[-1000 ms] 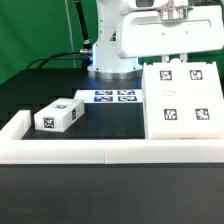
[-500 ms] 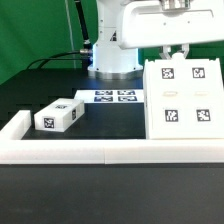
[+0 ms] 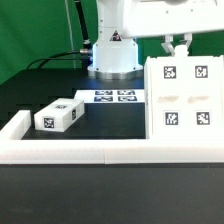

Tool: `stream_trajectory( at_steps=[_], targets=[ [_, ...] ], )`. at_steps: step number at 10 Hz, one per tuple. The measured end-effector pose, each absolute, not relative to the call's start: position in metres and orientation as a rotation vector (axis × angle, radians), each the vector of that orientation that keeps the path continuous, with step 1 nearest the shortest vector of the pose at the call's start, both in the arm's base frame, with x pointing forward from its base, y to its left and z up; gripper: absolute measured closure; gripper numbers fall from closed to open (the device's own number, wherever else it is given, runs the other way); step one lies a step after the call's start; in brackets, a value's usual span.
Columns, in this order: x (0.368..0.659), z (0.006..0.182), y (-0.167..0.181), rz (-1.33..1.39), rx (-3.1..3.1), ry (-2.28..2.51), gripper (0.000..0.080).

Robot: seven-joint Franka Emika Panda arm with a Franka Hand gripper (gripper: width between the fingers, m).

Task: Assemble cabinet

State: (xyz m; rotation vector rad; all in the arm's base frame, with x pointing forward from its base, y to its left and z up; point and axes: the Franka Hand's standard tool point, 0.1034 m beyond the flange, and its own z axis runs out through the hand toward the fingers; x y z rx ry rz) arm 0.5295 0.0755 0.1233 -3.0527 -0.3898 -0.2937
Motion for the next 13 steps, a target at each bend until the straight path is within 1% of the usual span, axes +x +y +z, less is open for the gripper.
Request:
stream_trajectory(
  at_steps=[2,3,4,5,7,9,10,11,12,13],
  targets=[
    [0.530,0.124,0.076,-0.293,-3.053,-0.390,0.0798],
    [0.534,0.128,0.077,-0.265,-3.052,-0.390,0.0798],
    [0.544,0.137,0.079,-0.262,-3.048,-0.390,0.0798],
    [0.551,0.142,0.081,-0.263,-3.046,-0.382,0.0798],
    [0.557,0.145,0.083,-0.257,-3.044,-0.383,0.0798],
    [0.555,0.143,0.083,-0.253,-3.045,-0.383,0.0798],
    [0.555,0.143,0.083,-0.252,-3.045,-0.383,0.0673],
    [0.555,0.143,0.083,-0.252,-3.045,-0.383,0.0529],
    [0.555,0.143,0.083,-0.252,-3.045,-0.383,0.0529],
    [0.555,0.143,0.082,-0.251,-3.045,-0.383,0.0348]
  ],
)
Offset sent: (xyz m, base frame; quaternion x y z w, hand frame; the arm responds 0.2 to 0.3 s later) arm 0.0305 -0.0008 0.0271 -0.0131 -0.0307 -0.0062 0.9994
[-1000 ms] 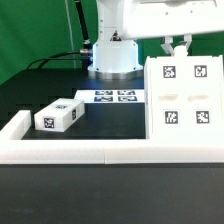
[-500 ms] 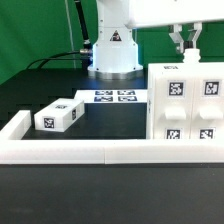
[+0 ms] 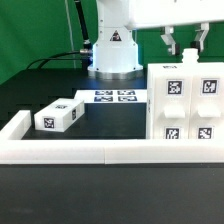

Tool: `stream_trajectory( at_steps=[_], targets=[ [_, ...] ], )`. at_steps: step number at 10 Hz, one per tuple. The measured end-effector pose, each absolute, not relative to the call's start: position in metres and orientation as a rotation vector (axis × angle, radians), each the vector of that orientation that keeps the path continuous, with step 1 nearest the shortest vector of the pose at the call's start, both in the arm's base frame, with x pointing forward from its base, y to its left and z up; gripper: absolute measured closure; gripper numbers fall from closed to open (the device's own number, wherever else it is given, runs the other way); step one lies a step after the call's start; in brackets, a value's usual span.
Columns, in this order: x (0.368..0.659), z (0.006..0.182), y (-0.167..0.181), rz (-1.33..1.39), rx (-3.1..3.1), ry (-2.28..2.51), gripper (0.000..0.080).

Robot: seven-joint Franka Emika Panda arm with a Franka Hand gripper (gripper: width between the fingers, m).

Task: Assemble cabinet

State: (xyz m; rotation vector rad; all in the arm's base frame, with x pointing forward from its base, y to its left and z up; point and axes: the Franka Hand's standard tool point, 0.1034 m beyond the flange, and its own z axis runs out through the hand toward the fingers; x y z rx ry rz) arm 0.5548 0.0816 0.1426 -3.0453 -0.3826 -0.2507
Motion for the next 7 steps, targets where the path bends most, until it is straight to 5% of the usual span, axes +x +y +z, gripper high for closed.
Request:
stream_trajectory(
  at_steps=[1,3,7],
  targets=[
    [0.548,0.139,0.069,-0.221,-3.054,-0.356,0.0348],
    [0.532,0.127,0.033,-0.159,-3.078,-0.288,0.0056],
    [0.509,0.112,-0.052,-0.107,-3.103,-0.348,0.0003]
  ],
)
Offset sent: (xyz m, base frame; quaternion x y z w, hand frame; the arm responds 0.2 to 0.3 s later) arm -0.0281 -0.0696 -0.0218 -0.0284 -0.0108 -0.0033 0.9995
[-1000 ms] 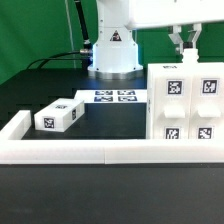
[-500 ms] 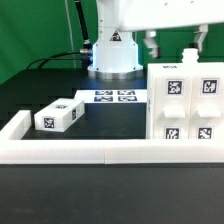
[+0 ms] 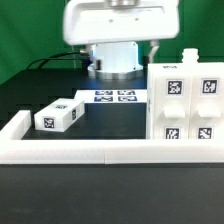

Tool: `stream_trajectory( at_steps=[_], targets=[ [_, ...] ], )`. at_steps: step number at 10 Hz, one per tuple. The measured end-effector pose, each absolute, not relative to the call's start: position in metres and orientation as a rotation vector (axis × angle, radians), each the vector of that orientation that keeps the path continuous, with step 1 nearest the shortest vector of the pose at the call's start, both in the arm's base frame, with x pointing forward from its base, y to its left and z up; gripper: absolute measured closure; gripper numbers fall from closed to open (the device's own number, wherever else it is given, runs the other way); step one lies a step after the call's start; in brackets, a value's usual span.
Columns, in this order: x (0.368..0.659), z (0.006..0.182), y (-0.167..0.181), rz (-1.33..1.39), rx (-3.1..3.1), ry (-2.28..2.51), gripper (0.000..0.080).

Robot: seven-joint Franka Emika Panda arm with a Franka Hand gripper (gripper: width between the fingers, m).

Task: Assemble cabinet

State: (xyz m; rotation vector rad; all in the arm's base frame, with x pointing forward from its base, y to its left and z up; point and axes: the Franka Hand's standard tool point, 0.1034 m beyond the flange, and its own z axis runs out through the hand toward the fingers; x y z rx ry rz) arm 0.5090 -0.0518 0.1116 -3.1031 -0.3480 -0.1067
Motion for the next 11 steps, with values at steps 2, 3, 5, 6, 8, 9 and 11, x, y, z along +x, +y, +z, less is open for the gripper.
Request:
stream_trajectory(
  at_steps=[2,3,5,6,8,9,11],
  targets=[
    [0.509,0.111,-0.049,-0.104,-3.104,-0.329,0.0002],
    [0.509,0.111,-0.049,-0.104,-3.104,-0.327,0.0002],
    [0.506,0.109,-0.050,-0.088,-3.105,-0.282,0.0002],
    [0.488,0.101,-0.059,0.016,-3.106,-0.102,0.0002],
    [0.475,0.086,-0.096,0.119,-3.111,-0.003,0.0002],
    [0.474,0.080,-0.112,0.142,-3.113,0.040,0.0002],
    [0.472,0.074,-0.130,0.140,-3.105,0.018,0.0002]
  ],
)
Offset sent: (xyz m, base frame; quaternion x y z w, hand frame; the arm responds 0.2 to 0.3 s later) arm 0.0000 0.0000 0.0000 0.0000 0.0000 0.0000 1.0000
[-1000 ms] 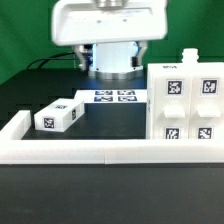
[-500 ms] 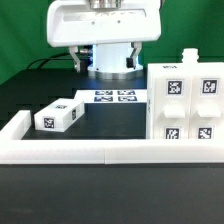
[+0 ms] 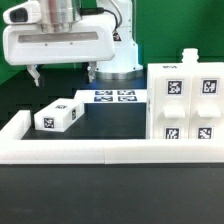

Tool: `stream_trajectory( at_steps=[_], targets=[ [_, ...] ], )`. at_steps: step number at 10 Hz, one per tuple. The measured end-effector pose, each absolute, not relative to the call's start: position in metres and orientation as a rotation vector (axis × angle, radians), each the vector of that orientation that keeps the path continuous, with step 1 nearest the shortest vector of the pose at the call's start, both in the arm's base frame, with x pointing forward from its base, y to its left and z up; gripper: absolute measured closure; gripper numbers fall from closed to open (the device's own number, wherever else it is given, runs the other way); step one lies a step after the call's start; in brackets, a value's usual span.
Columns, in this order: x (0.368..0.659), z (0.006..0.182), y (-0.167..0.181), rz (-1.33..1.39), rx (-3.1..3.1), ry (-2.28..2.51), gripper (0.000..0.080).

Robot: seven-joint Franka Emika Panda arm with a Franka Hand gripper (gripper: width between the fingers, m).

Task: Assemble cabinet

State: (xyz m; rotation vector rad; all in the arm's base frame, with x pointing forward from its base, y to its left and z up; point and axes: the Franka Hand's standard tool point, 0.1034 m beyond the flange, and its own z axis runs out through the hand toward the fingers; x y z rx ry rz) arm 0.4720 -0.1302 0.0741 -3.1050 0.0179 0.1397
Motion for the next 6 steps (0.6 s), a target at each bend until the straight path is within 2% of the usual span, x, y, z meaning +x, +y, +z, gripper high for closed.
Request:
stream_trajectory(
  at_steps=[3,5,6],
  targets=[
    [0.472,0.073,-0.132,0.144,-3.106,0.022,0.0002],
    [0.473,0.065,-0.153,0.157,-3.112,0.227,0.0002],
    [0.475,0.061,-0.151,0.166,-3.107,0.342,0.0002]
  ],
)
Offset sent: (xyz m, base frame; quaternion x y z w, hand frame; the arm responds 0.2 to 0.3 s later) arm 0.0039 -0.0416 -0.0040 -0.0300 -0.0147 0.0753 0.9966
